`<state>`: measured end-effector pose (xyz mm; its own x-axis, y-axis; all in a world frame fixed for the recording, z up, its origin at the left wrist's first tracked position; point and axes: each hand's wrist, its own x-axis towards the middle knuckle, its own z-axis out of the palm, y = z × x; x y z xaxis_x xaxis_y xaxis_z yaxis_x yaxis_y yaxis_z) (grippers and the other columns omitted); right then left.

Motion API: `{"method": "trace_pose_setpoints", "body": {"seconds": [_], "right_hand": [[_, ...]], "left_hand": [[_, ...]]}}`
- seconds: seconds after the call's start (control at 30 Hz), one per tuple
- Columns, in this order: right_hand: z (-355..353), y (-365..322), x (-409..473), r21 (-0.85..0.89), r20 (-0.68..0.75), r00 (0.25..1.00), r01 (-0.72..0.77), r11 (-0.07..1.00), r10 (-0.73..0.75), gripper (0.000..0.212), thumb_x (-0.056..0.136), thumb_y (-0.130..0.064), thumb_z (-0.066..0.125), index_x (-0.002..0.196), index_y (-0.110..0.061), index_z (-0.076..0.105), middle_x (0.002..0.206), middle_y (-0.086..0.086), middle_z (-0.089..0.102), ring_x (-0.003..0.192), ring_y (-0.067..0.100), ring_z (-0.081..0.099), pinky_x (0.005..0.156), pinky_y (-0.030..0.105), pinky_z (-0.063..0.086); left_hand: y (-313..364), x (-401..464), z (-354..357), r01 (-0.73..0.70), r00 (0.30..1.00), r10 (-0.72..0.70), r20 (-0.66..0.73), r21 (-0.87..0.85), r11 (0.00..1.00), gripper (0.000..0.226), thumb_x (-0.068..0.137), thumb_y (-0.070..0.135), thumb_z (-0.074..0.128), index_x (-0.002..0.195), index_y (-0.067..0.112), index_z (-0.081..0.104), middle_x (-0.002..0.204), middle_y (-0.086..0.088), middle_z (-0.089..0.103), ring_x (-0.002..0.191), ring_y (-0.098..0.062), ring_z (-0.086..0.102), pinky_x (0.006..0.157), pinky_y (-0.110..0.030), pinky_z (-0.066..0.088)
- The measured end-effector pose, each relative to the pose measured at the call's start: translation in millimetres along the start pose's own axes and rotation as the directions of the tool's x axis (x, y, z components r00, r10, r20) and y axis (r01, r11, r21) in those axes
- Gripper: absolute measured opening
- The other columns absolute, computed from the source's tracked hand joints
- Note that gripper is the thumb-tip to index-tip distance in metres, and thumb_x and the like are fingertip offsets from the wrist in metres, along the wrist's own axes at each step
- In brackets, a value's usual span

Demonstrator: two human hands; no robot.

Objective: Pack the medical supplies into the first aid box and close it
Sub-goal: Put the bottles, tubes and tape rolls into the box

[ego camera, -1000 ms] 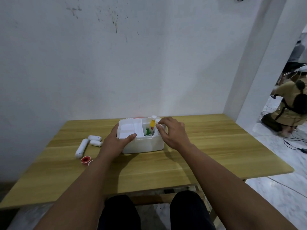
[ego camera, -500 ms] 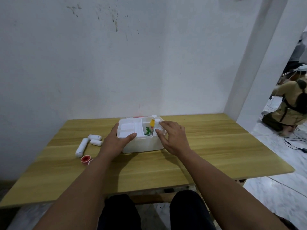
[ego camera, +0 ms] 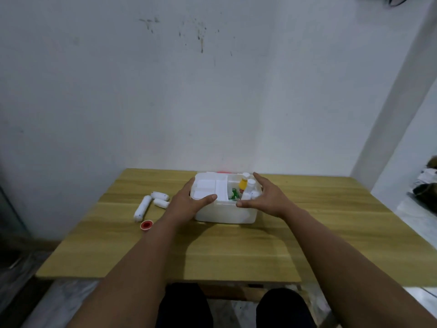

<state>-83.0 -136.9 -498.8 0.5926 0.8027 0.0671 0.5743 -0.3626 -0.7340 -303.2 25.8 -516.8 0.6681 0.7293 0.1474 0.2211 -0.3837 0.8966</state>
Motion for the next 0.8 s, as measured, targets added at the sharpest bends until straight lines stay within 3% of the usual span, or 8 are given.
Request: {"method": "trace_pose_setpoints", "body": {"seconds": [0.1, 0.23, 0.37, 0.43, 0.5, 0.57, 0.63, 0.8], "right_hand": [[0, 1, 1, 0.022, 0.027, 0.999, -0.026, 0.999, 0.025, 0.143, 0.046, -0.063, 0.096, 0.163, -0.025, 0.024, 0.159, -0.010, 0.042, 0.145, 0.020, 0.042, 0.114, 0.038, 0.042], [-3, -2, -2, 0.057, 0.027, 0.999, 0.023, 0.998, -0.024, 0.105, 0.068, -0.030, 0.096, 0.154, -0.022, 0.038, 0.111, -0.030, 0.051, 0.114, 0.011, 0.051, 0.092, 0.023, 0.040], [-1, 2, 1, 0.109, 0.065, 0.998, -0.006, 0.994, -0.001, 0.134, 0.056, -0.047, 0.098, 0.162, -0.022, 0.021, 0.150, -0.005, 0.048, 0.127, 0.015, 0.048, 0.105, 0.031, 0.042], [1, 6, 3, 0.115, 0.087, 0.996, -0.022, 0.993, 0.011, 0.147, 0.046, -0.060, 0.097, 0.164, -0.025, 0.016, 0.159, -0.001, 0.041, 0.136, 0.021, 0.047, 0.111, 0.039, 0.042], [2, 8, 4, 0.150, 0.094, 0.996, -0.012, 0.989, -0.002, 0.156, 0.036, -0.069, 0.094, 0.164, -0.027, 0.016, 0.160, 0.000, 0.040, 0.134, 0.019, 0.047, 0.111, 0.038, 0.042], [5, 12, 5, 0.177, 0.085, 0.996, 0.014, 0.984, -0.029, 0.159, 0.031, -0.073, 0.092, 0.164, -0.027, 0.016, 0.159, 0.001, 0.041, 0.129, 0.017, 0.048, 0.109, 0.036, 0.043], [7, 15, 7, 0.190, 0.086, 0.996, 0.022, 0.981, -0.039, 0.159, 0.031, -0.074, 0.091, 0.163, -0.027, 0.017, 0.159, 0.002, 0.042, 0.129, 0.019, 0.050, 0.107, 0.036, 0.044], [9, 20, 8, 0.206, 0.073, 0.997, 0.020, 0.978, -0.035, 0.158, 0.029, -0.077, 0.091, 0.162, -0.032, 0.018, 0.156, 0.000, 0.046, 0.133, 0.021, 0.052, 0.110, 0.039, 0.046]], "left_hand": [[4, -1, 1, -0.009, 1.000, 0.009, 0.003, -0.014, 1.000, 0.076, 0.084, 0.048, 0.080, 0.150, 0.037, 0.043, 0.129, 0.023, 0.048, 0.120, -0.006, 0.045, 0.094, -0.027, 0.039], [3, 0, 0, 0.017, 1.000, -0.017, 0.025, -0.006, 1.000, 0.080, 0.084, 0.048, 0.080, 0.153, 0.037, 0.040, 0.129, 0.023, 0.046, 0.120, -0.005, 0.043, 0.094, -0.026, 0.037], [-1, 5, -13, 0.051, 0.996, -0.054, 0.069, 0.046, 0.998, 0.092, 0.078, 0.065, 0.078, 0.156, 0.038, 0.037, 0.131, 0.020, 0.051, 0.121, -0.010, 0.052, 0.098, -0.030, 0.047], [-8, 11, -32, 0.111, 0.993, -0.108, -0.038, 0.098, 0.989, 0.100, 0.071, 0.083, 0.067, 0.156, 0.040, 0.037, 0.132, 0.014, 0.059, 0.114, -0.017, 0.063, 0.095, -0.043, 0.057], [-23, 18, -58, 0.140, 0.976, -0.095, -0.197, 0.226, 0.964, 0.083, 0.079, 0.079, 0.061, 0.151, 0.039, 0.047, 0.129, 0.008, 0.066, 0.107, -0.019, 0.068, 0.091, -0.045, 0.058], [-36, 21, -84, 0.161, 0.961, -0.034, -0.275, 0.456, 0.875, 0.057, 0.092, 0.054, 0.064, 0.145, 0.034, 0.056, 0.131, 0.004, 0.066, 0.114, -0.019, 0.064, 0.092, -0.041, 0.055], [-49, 26, -101, 0.155, 0.981, -0.036, -0.193, 0.649, 0.745, 0.049, 0.094, 0.036, 0.063, 0.143, 0.034, 0.058, 0.139, 0.003, 0.061, 0.126, -0.022, 0.056, 0.095, -0.040, 0.052], [-49, 43, -108, 0.018, 0.980, -0.185, 0.072, 0.897, 0.441, 0.056, 0.098, 0.041, 0.054, 0.153, 0.040, 0.044, 0.159, 0.006, 0.043, 0.141, -0.026, 0.042, 0.110, -0.049, 0.035]]}}
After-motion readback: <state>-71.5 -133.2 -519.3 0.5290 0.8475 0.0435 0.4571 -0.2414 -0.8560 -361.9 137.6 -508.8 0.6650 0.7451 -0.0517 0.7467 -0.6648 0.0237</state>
